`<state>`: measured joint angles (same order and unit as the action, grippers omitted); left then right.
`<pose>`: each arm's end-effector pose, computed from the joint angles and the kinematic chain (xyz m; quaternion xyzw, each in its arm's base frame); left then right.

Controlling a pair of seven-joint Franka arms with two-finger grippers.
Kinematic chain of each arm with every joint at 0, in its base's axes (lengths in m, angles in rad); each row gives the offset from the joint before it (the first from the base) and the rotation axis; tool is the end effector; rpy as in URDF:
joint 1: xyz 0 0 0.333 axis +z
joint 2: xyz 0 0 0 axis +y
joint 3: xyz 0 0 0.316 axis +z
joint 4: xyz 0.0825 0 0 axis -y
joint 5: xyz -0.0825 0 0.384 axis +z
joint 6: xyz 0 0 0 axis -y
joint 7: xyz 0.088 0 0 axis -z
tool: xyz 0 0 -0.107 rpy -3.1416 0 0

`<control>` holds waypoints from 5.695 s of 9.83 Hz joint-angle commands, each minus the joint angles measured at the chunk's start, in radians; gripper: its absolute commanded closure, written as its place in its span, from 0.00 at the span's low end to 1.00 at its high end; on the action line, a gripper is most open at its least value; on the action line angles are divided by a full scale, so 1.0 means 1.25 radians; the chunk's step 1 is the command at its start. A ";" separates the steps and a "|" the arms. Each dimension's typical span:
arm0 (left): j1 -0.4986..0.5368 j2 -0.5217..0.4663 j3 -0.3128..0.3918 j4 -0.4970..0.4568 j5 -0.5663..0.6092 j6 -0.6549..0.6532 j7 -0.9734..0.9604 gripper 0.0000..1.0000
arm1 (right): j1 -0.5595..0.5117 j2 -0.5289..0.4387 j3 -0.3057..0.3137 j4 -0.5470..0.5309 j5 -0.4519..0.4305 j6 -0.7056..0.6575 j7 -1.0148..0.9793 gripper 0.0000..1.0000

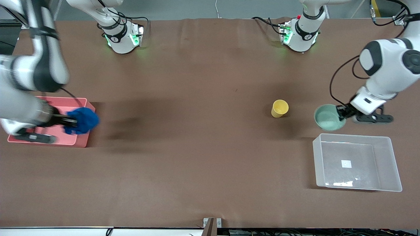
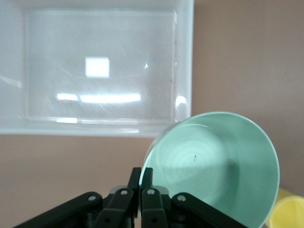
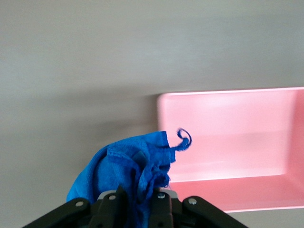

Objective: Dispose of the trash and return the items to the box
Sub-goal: 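Carry the cloth into the pink bin while the left gripper carries the bowl, then release the cloth in the pink bin while the left gripper releases the bowl, then withdraw the right gripper while the left gripper moves to the yellow cup, then grasp the yellow cup with the left gripper, then carry the yellow cup with the left gripper over the clear bin, then lower the cup into the green bowl and open the left gripper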

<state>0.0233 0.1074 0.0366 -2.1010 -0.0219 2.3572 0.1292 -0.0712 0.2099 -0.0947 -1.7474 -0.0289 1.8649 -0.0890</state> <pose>0.5755 0.0339 0.3833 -0.9968 0.0276 -0.0746 0.0007 0.6028 -0.0997 0.4425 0.9981 -0.0330 -0.0484 0.0175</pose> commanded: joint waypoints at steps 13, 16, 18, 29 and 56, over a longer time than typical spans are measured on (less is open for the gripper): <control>0.021 0.496 0.102 0.425 -0.236 0.000 0.252 0.05 | -0.169 0.089 0.019 -0.163 0.002 0.318 -0.232 0.00; 0.016 0.339 0.095 0.414 -0.117 -0.087 0.243 0.00 | -0.076 -0.001 0.019 0.012 -0.001 0.014 -0.099 0.00; 0.013 0.203 0.054 0.360 -0.057 -0.193 0.179 0.00 | 0.001 -0.016 0.021 0.115 -0.009 -0.150 0.056 0.00; -0.035 -0.008 -0.194 -0.215 -0.025 0.102 -0.040 0.02 | -0.012 -0.190 0.021 0.167 0.009 -0.291 0.044 0.00; 0.024 0.470 0.059 0.432 -0.071 -0.077 0.176 0.44 | -0.012 -0.188 0.019 0.201 -0.005 -0.324 0.007 0.00</control>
<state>0.0534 0.6693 0.1079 -1.5727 -0.0911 2.2540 0.3368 -0.0811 -0.0210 -0.0745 -1.4978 -0.0231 1.4682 -0.0722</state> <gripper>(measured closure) 0.912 0.000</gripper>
